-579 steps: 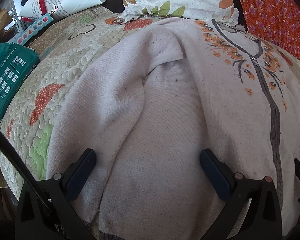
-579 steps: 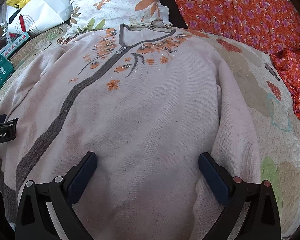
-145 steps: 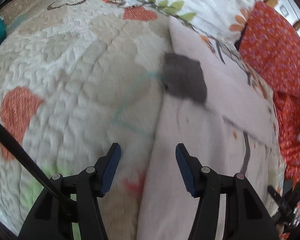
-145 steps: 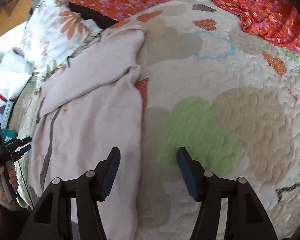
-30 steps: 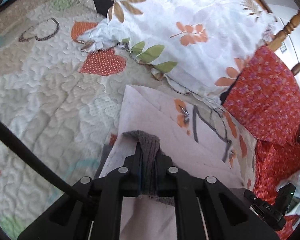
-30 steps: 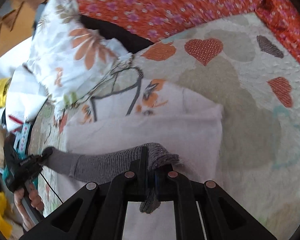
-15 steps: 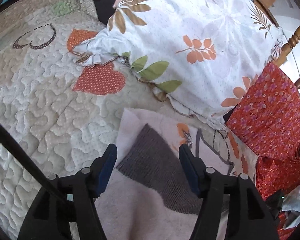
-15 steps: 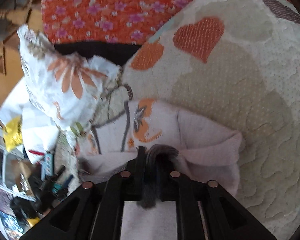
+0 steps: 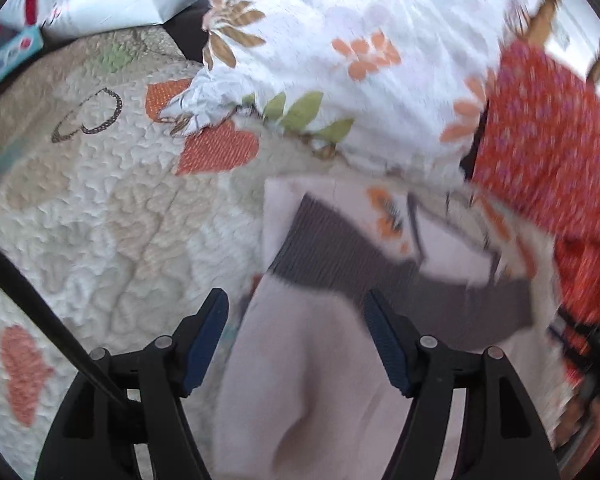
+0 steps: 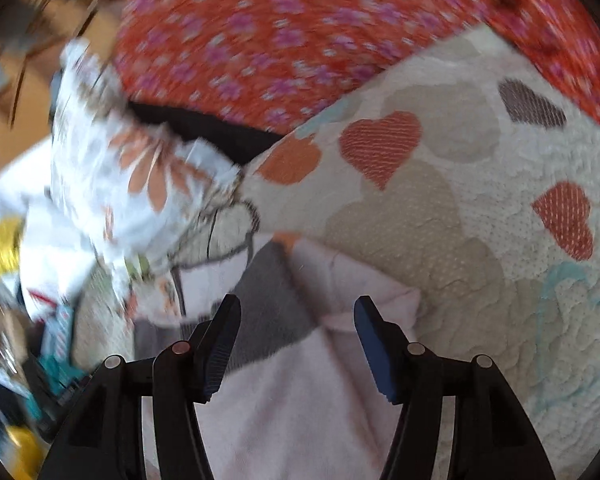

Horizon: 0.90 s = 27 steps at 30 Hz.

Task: Fold small clothes
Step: 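Open both tools to release the grey hem onto the cardigan, then move both tools back from the folded cardigan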

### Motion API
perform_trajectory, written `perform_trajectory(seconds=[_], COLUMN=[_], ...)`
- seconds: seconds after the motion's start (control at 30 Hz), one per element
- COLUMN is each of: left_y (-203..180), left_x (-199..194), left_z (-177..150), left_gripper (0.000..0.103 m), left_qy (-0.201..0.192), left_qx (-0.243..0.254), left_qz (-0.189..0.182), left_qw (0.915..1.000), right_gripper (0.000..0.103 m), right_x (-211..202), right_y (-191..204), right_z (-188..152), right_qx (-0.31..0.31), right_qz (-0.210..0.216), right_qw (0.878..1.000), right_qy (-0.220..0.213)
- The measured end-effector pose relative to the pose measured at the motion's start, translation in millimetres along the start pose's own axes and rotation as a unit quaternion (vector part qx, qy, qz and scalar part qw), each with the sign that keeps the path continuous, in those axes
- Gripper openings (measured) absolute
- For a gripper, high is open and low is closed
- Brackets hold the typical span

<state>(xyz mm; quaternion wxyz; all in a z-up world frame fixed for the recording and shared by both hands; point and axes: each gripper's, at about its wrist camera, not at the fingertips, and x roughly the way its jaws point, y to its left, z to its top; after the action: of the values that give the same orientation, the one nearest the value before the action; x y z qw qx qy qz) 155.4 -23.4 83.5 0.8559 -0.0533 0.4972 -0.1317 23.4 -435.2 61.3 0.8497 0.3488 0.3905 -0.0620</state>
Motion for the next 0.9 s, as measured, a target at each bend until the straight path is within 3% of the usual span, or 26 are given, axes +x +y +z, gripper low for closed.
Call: perform_trajectory(seconds=[0.23,0.27,0.3,0.37,0.43,0.6,0.67,0.7,0.73,0.9], left_y=[12,13,14,18,21,37,41,42,43,55], left_x=[4,6,10,17,19,3,1,1,1,-8], left_z=[-40,-46,-54,-63,-68,-53,-51,-51,-51,-47], left_gripper=[0.066,0.053,0.032,0.017,0.010,0.007,0.004,0.004,0.004,0.008], left_qy=[0.068,0.076,0.091,0.111,0.110,0.072,0.056,0.043,0.041,0.050], left_qx=[0.092,0.104,0.118,0.121,0.119,0.103,0.116,0.129,0.133,0.092], left_qz=[0.012,0.014,0.016,0.016,0.018,0.087,0.145,0.187,0.201,0.126], left_qw=[0.9933,0.9915,0.9888,0.9862,0.9866,0.9882,0.9811,0.9728,0.9697,0.9865], right_gripper=[0.065,0.065,0.065,0.065,0.065,0.065,0.065,0.065,0.065,0.065], right_x=[-9,-9,-9,-9,-8,-9,-12,-13,-15,-24], right_y=[38,40,42,43,41,42,41,40,38,24], right_z=[-27,-29,-31,-35,-39,-46,-45,-45,-43,-36], right_qx=[-0.081,-0.085,-0.087,-0.083,-0.075,-0.073,-0.077,-0.078,-0.078,-0.057], right_qz=[-0.030,-0.032,-0.034,-0.034,-0.034,-0.042,-0.050,-0.054,-0.059,-0.064], right_qw=[0.996,0.996,0.996,0.996,0.996,0.996,0.995,0.995,0.995,0.996], right_qy=[0.010,0.011,0.011,0.016,0.020,0.026,0.023,0.021,0.018,0.007])
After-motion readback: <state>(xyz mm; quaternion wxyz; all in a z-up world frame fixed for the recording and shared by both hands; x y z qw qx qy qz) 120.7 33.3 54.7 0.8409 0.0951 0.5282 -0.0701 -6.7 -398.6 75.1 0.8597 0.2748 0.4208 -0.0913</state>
